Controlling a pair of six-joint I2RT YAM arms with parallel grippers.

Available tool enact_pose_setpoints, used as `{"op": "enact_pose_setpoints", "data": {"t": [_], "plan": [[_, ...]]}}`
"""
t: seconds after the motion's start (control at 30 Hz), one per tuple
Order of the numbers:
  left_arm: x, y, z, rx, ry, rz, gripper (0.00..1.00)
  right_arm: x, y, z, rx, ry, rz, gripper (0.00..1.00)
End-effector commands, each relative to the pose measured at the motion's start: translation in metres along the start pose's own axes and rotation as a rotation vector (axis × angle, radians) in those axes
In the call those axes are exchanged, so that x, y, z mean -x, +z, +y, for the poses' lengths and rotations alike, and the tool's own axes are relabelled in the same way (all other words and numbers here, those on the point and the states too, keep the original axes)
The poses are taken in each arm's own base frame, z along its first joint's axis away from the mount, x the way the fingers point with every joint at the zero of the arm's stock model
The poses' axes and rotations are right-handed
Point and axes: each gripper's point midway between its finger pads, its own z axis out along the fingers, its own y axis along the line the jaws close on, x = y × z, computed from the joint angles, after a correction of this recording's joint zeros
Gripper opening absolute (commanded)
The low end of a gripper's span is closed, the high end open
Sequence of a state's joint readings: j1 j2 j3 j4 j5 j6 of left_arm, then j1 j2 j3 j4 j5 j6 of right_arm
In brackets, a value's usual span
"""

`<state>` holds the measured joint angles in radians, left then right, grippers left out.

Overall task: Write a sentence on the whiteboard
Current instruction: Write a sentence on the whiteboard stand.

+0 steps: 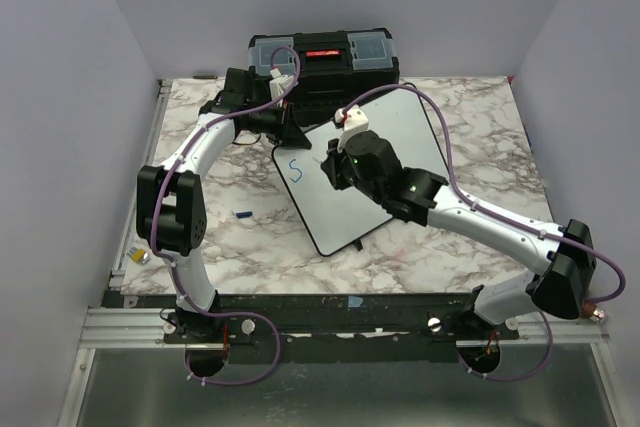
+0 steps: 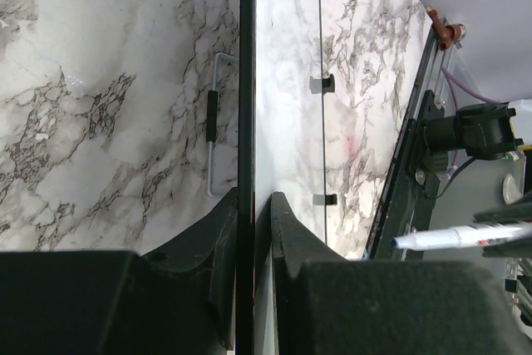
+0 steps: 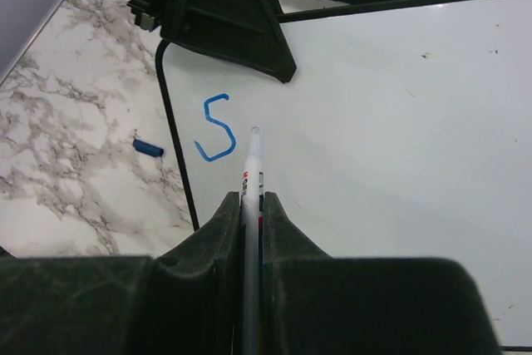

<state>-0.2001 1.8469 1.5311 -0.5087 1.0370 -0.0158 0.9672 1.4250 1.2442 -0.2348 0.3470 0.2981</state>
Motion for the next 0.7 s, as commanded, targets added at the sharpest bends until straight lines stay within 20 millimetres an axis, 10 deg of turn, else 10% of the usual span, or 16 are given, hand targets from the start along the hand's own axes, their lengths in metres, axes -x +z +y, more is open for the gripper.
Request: {"op": "enact_pose_setpoints", "data": {"t": [0.0,0.67], "plan": [[0.018,-0.003,-0.002,0.029,0.178,-0.049,0.0,-0.011,0.011,-0.004,0.011,0.009,0.067,0.01],[0.019,-0.002,-0.001,0.03,0.176,-0.05,0.0,-0.011,0.036,0.019,0.1,0.033,0.1,0.01]]}}
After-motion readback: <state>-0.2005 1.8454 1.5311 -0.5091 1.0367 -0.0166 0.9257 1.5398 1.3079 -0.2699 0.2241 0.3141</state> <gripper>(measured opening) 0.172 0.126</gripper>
